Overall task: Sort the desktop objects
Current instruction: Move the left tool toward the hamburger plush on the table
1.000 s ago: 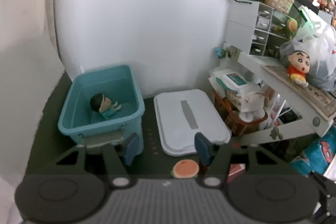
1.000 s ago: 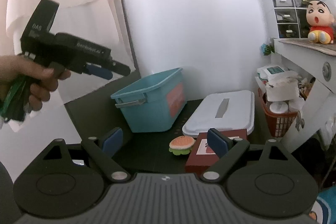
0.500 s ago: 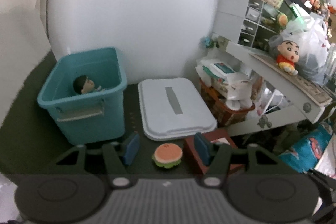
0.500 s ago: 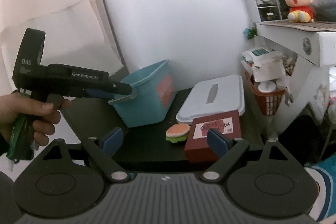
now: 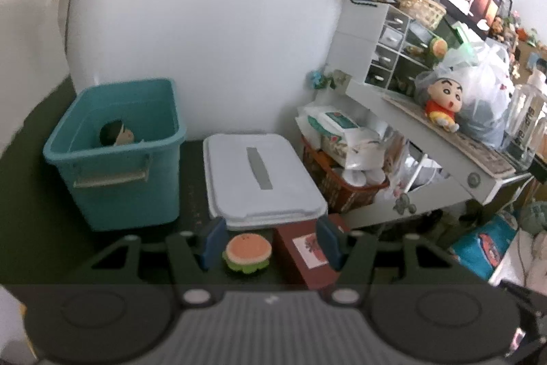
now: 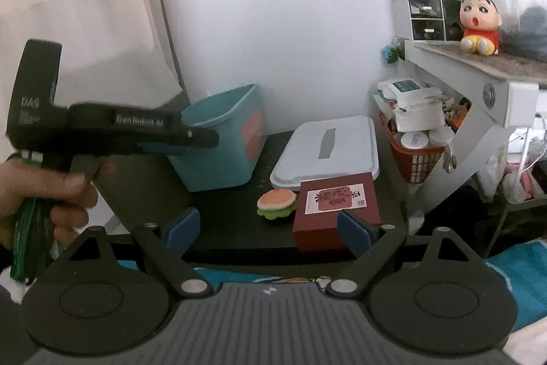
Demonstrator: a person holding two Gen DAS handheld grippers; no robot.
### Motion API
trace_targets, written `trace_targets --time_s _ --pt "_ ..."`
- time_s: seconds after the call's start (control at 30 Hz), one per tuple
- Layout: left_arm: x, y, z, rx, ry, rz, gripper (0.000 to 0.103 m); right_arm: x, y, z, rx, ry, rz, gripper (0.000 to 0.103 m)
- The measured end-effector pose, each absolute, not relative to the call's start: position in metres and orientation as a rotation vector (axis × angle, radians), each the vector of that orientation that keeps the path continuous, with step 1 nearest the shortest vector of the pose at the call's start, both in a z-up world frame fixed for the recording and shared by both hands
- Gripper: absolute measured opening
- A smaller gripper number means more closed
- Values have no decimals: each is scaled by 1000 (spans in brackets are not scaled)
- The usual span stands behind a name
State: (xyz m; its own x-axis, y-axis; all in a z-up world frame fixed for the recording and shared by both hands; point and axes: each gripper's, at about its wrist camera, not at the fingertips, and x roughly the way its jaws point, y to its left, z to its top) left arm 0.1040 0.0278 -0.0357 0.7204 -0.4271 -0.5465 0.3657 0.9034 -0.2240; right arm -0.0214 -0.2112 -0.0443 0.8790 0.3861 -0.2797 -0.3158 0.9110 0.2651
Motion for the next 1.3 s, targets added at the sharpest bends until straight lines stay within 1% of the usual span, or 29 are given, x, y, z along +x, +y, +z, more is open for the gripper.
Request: trace_targets --time_s 0.27,0.43,0.73,0.83,0.93,1.07,1.3 --pt "95 34 -37 -88 665 -438 61 -26 -198 2 158 386 357 91" --pt "87 33 -31 -79 657 -443 61 -27 -194 13 122 390 317 91" --pt "91 25 -34 -72 681 -425 61 -20 -190 1 106 414 352 91" --pt "107 19 -30 -91 720 -386 58 -10 -189 -1 83 418 360 90" --pt "117 11 -23 -67 695 -383 58 3 -190 -4 103 426 352 90" --pt "126 12 -36 -102 716 -381 58 19 -189 -10 104 432 367 90" --pt "138 20 -67 -83 759 -366 58 39 -186 -30 92 429 390 89"
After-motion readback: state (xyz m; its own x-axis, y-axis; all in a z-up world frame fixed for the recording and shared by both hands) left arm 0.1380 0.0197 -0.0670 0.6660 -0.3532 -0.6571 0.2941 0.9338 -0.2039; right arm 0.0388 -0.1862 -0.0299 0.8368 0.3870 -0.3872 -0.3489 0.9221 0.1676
